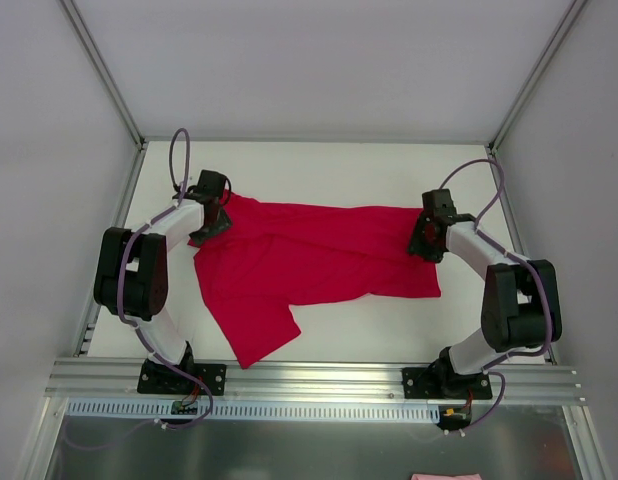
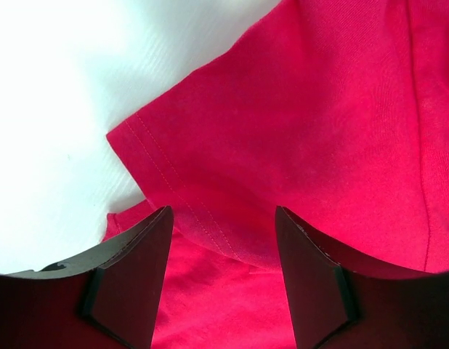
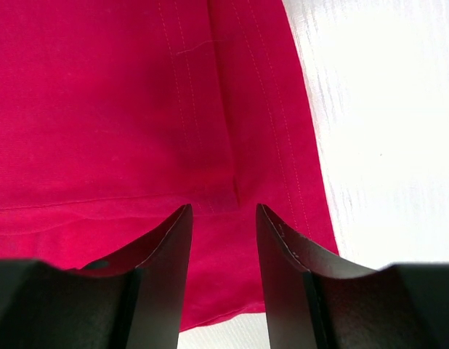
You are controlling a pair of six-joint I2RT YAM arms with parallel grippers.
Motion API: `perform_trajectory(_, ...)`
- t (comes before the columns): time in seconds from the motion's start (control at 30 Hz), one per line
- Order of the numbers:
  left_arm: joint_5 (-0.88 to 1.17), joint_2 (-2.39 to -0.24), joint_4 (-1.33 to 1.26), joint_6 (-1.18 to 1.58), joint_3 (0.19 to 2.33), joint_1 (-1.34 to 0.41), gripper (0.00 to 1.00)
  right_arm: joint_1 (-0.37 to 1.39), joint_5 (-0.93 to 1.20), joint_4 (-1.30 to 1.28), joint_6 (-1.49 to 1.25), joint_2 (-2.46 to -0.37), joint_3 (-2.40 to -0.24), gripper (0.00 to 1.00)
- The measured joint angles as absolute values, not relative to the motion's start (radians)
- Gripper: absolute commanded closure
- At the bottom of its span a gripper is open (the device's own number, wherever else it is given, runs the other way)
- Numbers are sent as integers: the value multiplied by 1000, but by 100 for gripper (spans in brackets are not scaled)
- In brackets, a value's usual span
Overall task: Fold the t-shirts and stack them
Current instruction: Fold the flattened tshirt in 1/3 of the way
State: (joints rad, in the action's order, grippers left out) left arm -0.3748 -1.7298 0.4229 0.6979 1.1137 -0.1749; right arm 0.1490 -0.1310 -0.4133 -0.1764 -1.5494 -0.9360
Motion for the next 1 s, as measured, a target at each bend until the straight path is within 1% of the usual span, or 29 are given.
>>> perform_trajectory(0.37, -371, -1729, 463, 753, 1112, -175, 39, 149, -124, -404, -179, -1550, -918, 57)
perform_trajectory(0.6, -366, -1728, 464, 778, 1090, -175, 41, 149, -118, -402, -181, -1557, -912, 56)
perform_trajectory(0.67, -360, -1728, 464, 785, 1074, -175, 46, 149, -116, -402, -181, -1557, -912, 57)
perform_trajectory(0.7, -357, -1728, 463, 790, 1067, -175, 50, 149, -116, -400, -181, -1557, -912, 57)
perform_trajectory(0.77, -350, -1728, 458, 801, 1059, -175, 55, 149, -116, -400, -181, -1557, -912, 57)
perform_trajectory(0.8, -350, -1728, 456, 802, 1058, -175, 62, 149, -115, -399, -181, -1557, -911, 57)
perform_trajectory(0.87, -349, -1728, 449, 805, 1058, -175, 71, 149, -115, -398, -181, -1557, -908, 57)
perform_trajectory(0.93, -349, -1728, 447, 807, 1058, -175, 84, 149, -114, -398, -182, -1557, -906, 57)
perform_trajectory(1.0, -349, -1728, 446, 807, 1058, -175, 88, 149, -112, -397, -182, -1557, -906, 57)
